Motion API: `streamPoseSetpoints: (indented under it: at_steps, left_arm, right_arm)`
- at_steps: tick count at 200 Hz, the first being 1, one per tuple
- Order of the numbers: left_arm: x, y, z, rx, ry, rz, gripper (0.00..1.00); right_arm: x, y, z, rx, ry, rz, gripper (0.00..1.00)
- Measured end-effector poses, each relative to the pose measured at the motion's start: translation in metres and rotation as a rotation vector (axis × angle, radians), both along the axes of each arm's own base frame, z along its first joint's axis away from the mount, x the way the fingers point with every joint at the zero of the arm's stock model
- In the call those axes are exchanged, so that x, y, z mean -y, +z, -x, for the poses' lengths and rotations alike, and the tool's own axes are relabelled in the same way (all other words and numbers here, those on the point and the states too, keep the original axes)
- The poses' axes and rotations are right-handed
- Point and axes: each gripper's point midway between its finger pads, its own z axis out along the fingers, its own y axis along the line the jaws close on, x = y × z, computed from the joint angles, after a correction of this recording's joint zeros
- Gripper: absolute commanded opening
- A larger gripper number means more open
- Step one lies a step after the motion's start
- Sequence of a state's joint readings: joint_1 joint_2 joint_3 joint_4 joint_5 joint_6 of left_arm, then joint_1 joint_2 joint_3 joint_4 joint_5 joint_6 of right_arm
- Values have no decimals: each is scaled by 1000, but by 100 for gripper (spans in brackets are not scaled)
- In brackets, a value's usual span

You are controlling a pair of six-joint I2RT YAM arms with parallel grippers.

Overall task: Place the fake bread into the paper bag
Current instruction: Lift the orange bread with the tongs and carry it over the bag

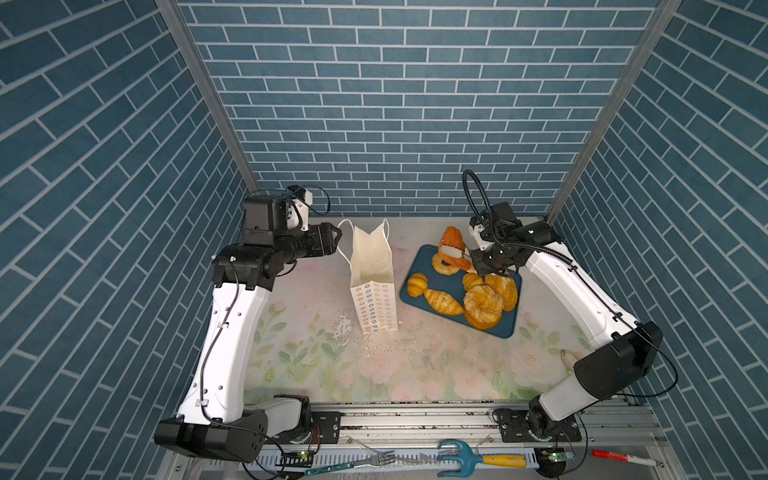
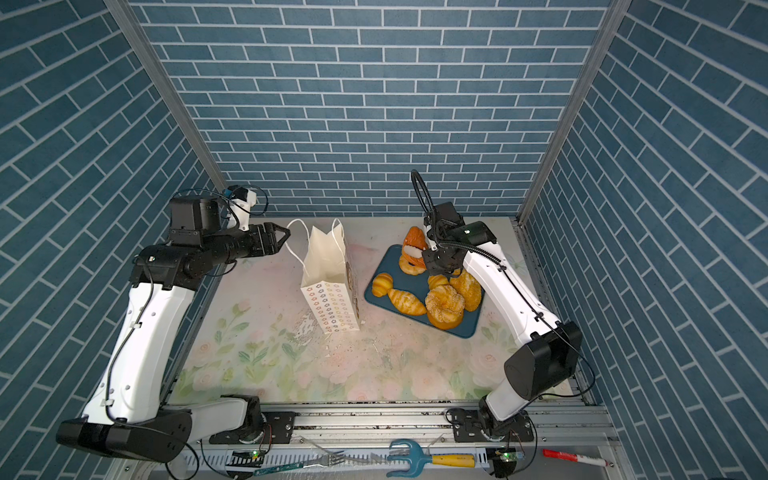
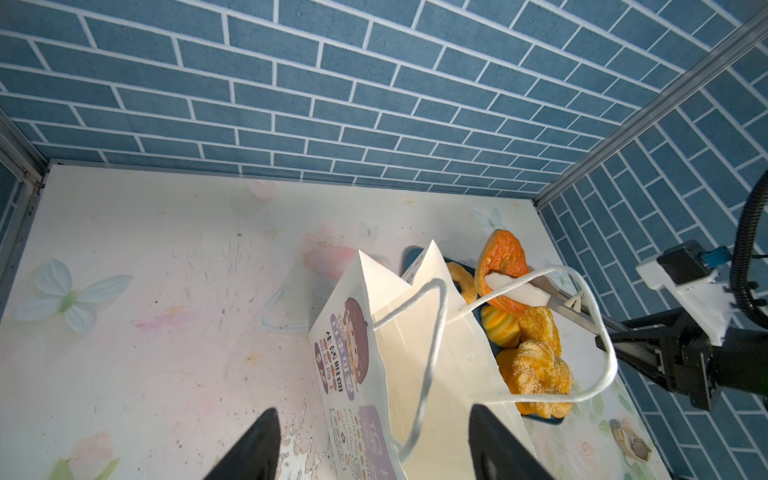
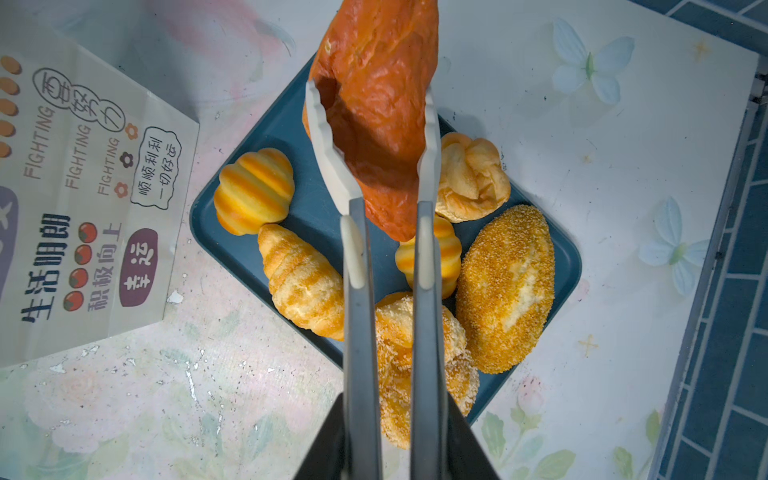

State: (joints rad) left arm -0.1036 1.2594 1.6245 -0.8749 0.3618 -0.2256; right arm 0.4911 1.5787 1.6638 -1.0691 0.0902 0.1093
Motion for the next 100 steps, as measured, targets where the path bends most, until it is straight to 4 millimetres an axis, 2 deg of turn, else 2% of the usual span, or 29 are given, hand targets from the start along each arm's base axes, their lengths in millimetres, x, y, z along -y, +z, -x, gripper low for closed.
streamPoseSetpoints:
  at_steps: [22, 38, 66, 88, 93, 100]
  left_arm:
    - [1, -3, -3, -9, -1, 4, 72]
    - [4, -5, -7, -12, -9, 15, 71]
    - [13, -8, -10, -19, -31, 35, 70]
    - [20, -10, -14, -20, -46, 45, 65]
    - [20, -10, -15, -20, -48, 45, 62]
    - [22, -12, -17, -28, -45, 53, 52]
  right_arm:
    - [-2, 12, 0, 27, -11, -28, 24]
    - [-7, 33, 0, 73, -2, -66, 24]
    - [-28, 90, 5, 207, 53, -161, 24]
    - [-47, 134, 11, 306, 107, -244, 24]
    - [-52, 144, 13, 328, 122, -266, 24]
    - [-58, 155, 16, 349, 142, -291, 24]
